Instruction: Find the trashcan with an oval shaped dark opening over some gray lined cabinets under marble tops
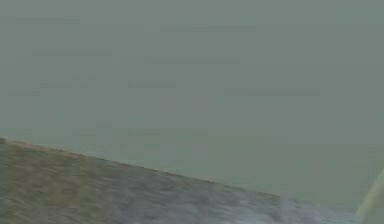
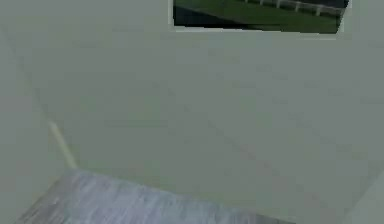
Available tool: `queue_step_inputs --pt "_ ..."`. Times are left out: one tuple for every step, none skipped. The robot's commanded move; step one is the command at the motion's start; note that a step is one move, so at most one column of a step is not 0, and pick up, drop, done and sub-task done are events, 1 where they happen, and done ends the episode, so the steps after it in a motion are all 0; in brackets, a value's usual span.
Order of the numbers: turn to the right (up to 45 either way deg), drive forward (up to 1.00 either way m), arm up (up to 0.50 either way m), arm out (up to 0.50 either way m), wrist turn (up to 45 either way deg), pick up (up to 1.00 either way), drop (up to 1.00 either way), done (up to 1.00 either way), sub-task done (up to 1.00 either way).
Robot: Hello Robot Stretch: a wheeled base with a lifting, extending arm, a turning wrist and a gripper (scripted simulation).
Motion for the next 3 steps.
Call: queue_step_inputs --pt "-18.0 0.00 0.00 0.00 0.0 0.00 0.00 0.00 0.00" --pt "0.0 1.00 0.00 0.00 0.0 0.00 0.00 0.00 0.00" --pt "-6.0 0.00 0.00 0.00 0.0 0.00 0.00 0.00 0.00"
